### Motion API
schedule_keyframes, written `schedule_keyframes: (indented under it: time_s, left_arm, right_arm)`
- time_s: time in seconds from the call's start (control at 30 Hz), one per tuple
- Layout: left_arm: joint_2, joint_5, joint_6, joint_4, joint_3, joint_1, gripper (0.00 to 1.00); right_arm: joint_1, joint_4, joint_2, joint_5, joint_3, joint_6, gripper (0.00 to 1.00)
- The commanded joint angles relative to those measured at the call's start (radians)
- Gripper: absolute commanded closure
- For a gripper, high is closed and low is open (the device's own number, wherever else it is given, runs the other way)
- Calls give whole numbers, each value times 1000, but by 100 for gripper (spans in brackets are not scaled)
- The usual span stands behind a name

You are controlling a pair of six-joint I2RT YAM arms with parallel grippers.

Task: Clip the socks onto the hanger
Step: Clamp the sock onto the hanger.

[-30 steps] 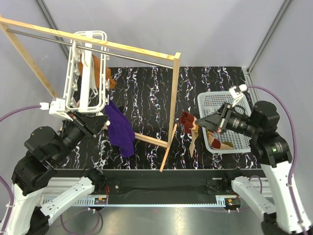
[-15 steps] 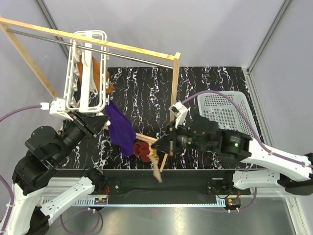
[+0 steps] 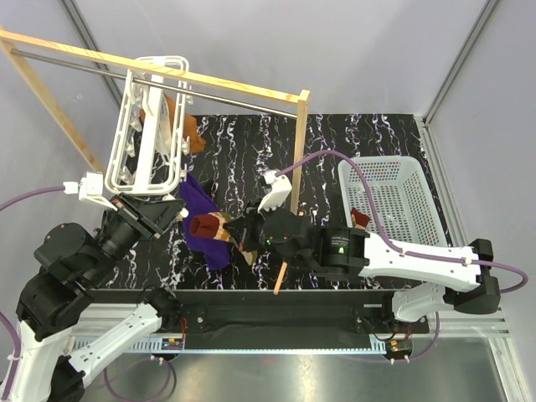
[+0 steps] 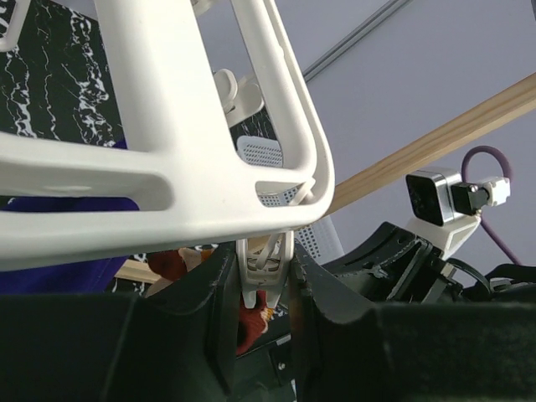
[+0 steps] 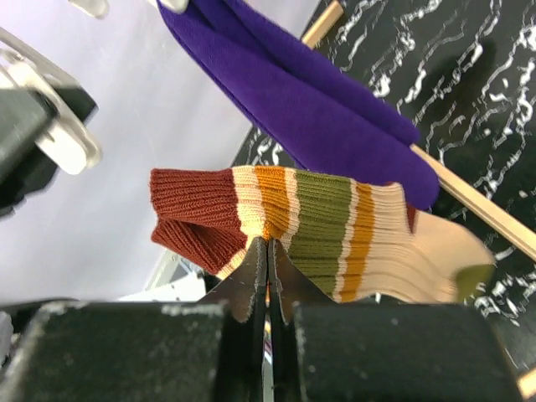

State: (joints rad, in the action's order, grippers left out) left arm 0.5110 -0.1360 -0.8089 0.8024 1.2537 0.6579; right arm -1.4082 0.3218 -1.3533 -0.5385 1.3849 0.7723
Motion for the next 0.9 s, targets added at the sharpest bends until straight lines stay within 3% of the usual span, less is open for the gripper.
schedule_keyframes:
  time_s: [0.0,0.3,0.87]
  left_arm:
    - [9,38,-41,-15,7,2,100]
    - [-42,30,-13,-72,-57,3,100]
    - [-37,-7,-1,-66,-40,3,100]
  right_arm:
    - [-9,-99,-20,-100,81,-28,100]
    - [-11,-116,-9,-83,62,-1,100]
    - [-11,-118,19,-43,45,4,100]
